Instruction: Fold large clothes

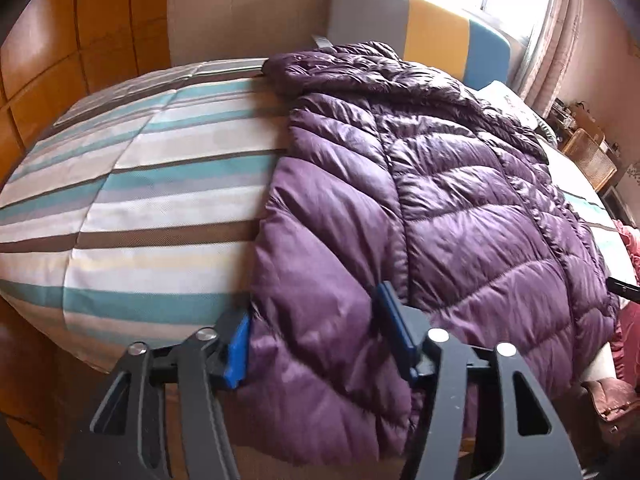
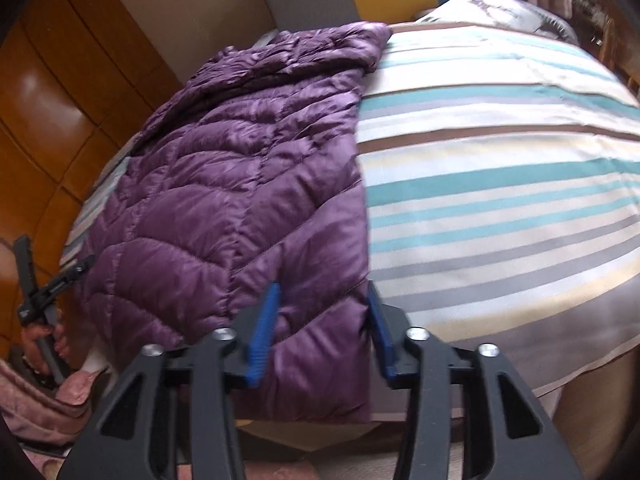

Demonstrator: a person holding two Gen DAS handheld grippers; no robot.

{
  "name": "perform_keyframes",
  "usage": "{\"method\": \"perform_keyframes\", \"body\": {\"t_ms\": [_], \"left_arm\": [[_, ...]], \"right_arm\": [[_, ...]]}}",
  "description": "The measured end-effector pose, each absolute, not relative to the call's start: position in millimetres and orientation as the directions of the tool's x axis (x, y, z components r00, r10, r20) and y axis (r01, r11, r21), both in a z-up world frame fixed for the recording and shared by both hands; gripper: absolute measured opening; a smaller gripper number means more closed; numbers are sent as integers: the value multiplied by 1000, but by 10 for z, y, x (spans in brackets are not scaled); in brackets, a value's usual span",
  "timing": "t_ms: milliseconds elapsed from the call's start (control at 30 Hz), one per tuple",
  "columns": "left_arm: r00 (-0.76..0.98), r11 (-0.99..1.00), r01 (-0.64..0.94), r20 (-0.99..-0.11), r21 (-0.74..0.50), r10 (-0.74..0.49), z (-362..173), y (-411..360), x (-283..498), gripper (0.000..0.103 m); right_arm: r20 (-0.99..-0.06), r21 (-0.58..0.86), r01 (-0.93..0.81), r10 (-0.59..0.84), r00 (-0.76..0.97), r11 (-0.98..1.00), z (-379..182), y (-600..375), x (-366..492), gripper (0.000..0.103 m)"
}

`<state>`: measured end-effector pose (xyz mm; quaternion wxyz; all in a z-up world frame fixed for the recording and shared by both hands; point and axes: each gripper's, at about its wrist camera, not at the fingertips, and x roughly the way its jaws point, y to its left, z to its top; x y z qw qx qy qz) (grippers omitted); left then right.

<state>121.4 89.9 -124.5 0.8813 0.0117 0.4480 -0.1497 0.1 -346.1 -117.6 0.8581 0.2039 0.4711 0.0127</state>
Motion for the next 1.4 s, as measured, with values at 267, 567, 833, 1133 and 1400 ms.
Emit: {"method": "perform_keyframes", "body": {"t_ms": [267,567,833,1133,1400], "left_arm": [[546,924,373,-787,-80,-288,-1163,697,1054,8],[640,882,442,-631,-164,-438,-705,759,813,6],[676,845,492,-518,-212,-524,-412,830,696,5],[655,757,565,-380,-328,-653,-128,1017,635,5],[674,738,500,-330,-454,-660,-20,1358,944,5]], "right_arm": [[-754,443,94,314,577,891,-1143,-3432,-16,6],[-605,543,-41,424,674,839,-795,-3498,-122,5],[-472,614,-126,490,733,779,-576,-3579,-93,4],[-247,672,-328,619,746,664,-220,-3658,-105,4],[-137,739,-329,609,781,588,-168,-3911,111,4]]}}
